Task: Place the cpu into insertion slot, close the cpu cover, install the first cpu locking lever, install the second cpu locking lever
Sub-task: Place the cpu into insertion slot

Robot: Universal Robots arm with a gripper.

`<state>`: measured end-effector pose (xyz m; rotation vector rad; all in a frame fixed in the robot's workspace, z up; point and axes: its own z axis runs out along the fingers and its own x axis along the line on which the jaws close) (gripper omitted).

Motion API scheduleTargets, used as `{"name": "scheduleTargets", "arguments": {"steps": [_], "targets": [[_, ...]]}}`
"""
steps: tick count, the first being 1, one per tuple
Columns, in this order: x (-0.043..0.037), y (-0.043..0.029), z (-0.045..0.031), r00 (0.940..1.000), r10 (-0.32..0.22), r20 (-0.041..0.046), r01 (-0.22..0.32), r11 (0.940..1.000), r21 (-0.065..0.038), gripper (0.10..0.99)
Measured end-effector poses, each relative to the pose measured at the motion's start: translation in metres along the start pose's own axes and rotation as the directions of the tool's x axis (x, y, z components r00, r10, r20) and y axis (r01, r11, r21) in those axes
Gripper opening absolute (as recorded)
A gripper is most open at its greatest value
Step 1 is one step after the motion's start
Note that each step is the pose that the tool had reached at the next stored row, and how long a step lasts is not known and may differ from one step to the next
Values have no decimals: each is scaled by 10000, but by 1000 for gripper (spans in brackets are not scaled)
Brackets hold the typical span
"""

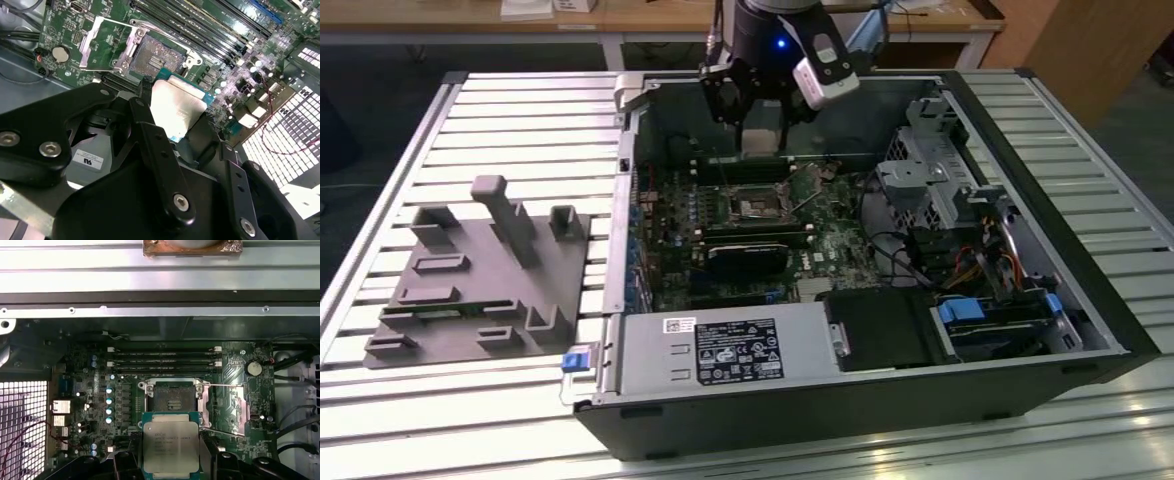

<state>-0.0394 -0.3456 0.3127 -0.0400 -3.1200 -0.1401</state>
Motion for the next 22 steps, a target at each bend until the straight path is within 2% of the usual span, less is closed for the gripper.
{"name": "scheduleTargets", "arguments": {"steps": [22], "targets": [[-4, -19, 209, 10000, 0, 1, 0, 10000, -1, 537]]}}
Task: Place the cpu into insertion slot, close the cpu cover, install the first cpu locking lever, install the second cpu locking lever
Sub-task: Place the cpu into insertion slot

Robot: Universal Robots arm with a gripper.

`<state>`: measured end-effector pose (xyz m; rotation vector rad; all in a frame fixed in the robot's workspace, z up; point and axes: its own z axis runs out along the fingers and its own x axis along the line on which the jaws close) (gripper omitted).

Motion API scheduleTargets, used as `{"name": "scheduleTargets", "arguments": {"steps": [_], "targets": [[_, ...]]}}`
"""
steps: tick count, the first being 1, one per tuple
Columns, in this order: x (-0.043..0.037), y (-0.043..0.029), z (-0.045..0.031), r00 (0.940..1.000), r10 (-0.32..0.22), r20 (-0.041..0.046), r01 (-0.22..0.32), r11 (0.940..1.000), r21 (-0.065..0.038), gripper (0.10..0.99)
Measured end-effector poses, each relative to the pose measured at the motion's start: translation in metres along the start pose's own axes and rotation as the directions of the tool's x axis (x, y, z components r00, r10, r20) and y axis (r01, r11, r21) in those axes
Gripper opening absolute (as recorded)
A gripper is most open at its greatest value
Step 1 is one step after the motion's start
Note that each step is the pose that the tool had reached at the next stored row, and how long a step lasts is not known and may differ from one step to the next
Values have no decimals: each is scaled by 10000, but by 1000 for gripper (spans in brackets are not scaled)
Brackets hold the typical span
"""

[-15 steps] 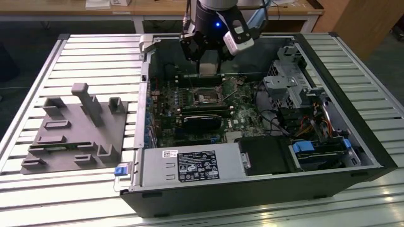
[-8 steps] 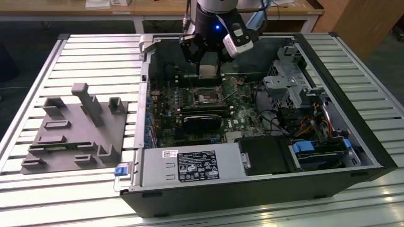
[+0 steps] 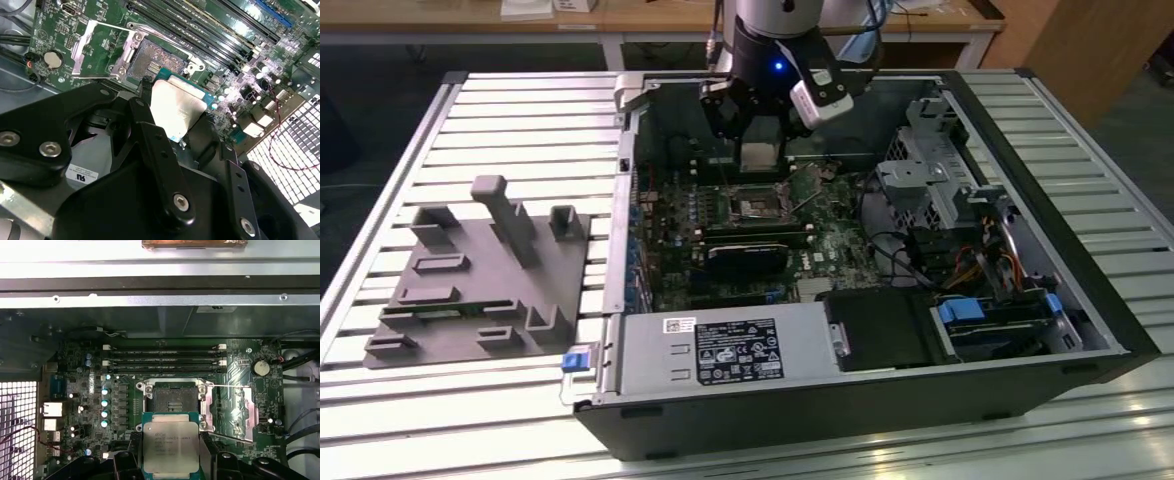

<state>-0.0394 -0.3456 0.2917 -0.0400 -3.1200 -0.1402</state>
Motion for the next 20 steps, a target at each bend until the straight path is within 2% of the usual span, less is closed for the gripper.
{"name": "scheduleTargets", "arguments": {"steps": [8, 15, 20], "targets": [[-2, -8, 88, 10000, 0, -1, 0, 10000, 1, 537], [-2, -9, 99, 10000, 19, 2, -19, 10000, 0, 537], [-2, -10, 114, 9975, 701, 62, -701, 9975, -14, 537]]}}
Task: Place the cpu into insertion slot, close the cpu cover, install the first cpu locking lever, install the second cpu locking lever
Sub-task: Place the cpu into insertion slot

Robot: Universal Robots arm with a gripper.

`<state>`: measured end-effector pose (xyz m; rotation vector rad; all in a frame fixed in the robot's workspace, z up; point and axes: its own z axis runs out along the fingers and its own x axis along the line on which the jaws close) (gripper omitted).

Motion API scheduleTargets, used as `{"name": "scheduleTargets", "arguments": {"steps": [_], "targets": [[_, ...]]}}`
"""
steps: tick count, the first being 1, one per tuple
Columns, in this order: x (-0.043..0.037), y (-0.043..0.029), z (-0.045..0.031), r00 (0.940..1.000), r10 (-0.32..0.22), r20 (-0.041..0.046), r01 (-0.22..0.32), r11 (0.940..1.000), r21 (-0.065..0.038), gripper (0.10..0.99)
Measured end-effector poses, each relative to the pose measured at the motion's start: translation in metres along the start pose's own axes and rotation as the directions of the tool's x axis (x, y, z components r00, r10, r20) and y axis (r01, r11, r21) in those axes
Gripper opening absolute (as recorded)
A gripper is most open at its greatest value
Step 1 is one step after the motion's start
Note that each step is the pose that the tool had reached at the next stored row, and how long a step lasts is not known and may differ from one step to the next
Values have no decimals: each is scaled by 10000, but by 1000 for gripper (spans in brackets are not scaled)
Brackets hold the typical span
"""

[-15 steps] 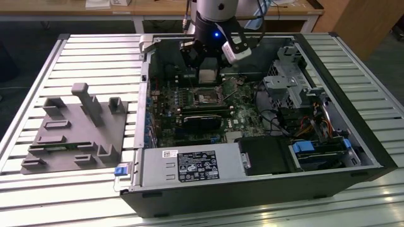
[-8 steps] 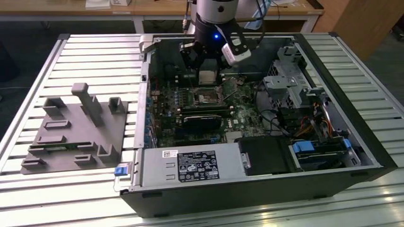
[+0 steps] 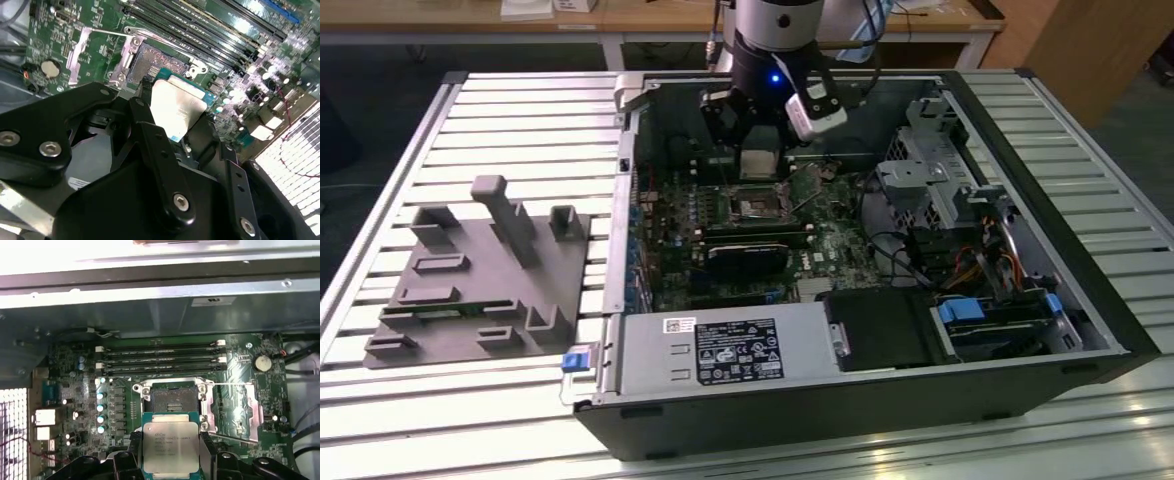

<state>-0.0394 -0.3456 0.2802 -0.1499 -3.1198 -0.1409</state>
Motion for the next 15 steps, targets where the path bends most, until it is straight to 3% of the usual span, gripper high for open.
{"name": "scheduleTargets", "arguments": {"steps": [8, 15], "targets": [[-1, -2, 21, 9923, 1234, 109, -1234, 9924, -31, 537], [-1, -3, 36, 9743, 2243, 196, -2242, 9745, -67, 537]]}}
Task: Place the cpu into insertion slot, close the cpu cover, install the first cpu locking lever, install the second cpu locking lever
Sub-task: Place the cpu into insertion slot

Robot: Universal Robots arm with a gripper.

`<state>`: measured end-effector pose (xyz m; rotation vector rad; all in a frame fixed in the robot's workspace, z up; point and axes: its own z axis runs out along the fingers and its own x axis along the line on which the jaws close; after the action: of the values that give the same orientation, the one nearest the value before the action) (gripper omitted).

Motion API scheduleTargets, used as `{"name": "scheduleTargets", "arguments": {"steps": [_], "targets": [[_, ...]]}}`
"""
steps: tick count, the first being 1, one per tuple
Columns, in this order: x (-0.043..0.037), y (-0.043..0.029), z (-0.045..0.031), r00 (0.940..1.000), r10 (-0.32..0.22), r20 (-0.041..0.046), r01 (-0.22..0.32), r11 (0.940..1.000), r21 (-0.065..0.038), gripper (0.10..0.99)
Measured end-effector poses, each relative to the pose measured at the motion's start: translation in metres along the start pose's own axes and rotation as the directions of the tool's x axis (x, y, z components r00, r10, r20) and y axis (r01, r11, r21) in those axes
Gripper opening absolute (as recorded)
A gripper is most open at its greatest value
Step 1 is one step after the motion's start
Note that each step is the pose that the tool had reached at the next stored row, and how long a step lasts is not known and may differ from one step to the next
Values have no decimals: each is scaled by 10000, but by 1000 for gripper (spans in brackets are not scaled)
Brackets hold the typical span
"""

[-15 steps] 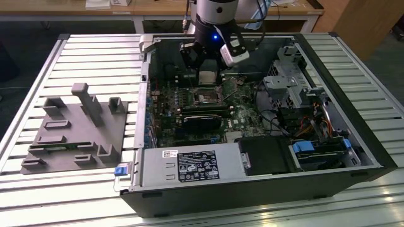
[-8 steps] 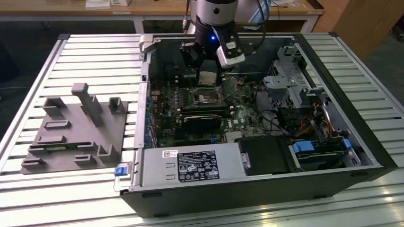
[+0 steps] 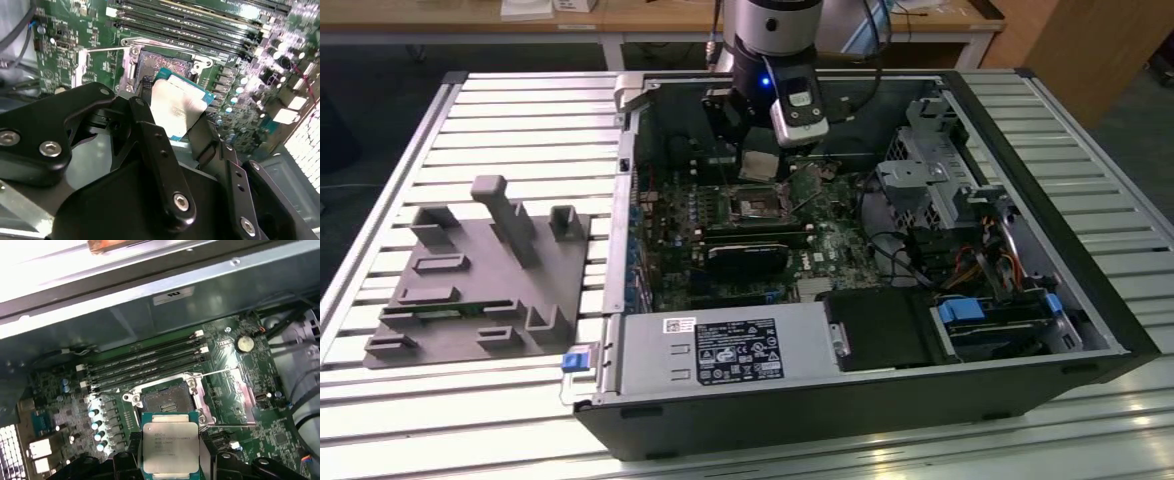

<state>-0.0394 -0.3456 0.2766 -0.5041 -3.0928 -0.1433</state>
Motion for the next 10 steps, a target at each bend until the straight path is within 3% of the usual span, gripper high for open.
{"name": "scheduleTargets", "arguments": {"steps": [5, 10], "targets": [[0, -1, 11, 9971, 752, 67, -752, 9972, -17, 537], [0, -2, 21, 9888, 1484, 130, -1483, 9889, -38, 537]]}}
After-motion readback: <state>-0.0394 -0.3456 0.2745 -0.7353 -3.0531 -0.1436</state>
